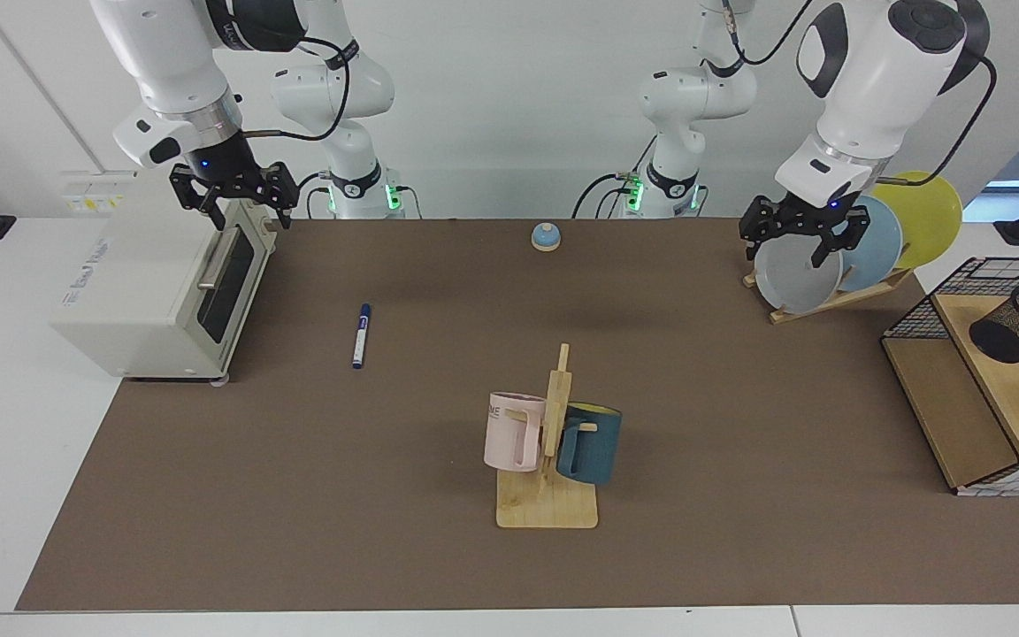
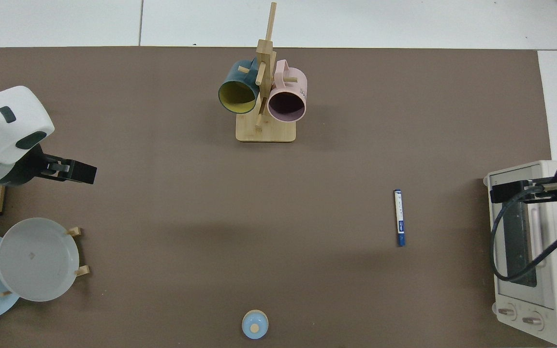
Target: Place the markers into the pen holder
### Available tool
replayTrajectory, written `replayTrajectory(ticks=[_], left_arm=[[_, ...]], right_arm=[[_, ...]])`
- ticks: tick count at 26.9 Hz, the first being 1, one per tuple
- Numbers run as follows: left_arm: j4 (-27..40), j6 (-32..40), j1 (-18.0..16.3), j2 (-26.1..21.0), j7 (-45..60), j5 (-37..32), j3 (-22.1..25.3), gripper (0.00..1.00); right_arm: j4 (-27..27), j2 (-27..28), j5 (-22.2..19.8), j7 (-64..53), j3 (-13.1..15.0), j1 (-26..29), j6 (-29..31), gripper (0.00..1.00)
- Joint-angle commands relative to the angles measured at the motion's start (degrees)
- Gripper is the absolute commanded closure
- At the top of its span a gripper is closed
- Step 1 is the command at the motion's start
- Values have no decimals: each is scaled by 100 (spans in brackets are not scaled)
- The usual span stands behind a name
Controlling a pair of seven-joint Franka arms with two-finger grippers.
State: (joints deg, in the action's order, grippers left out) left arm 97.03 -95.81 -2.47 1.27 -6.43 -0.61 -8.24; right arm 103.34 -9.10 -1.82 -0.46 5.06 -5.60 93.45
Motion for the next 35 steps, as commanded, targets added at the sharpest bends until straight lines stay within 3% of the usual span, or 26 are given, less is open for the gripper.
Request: replayTrajectory(ticks=[1,35], left_arm=[[-17,-8,-51,-13,-69,52,-11,0],[-17,-52,-60,-22,-87,70,-19,0]], right_arm=[[55,-13,-143,37,-93,24,139,0],[380,-154,-134,292,-128,6,560,0]])
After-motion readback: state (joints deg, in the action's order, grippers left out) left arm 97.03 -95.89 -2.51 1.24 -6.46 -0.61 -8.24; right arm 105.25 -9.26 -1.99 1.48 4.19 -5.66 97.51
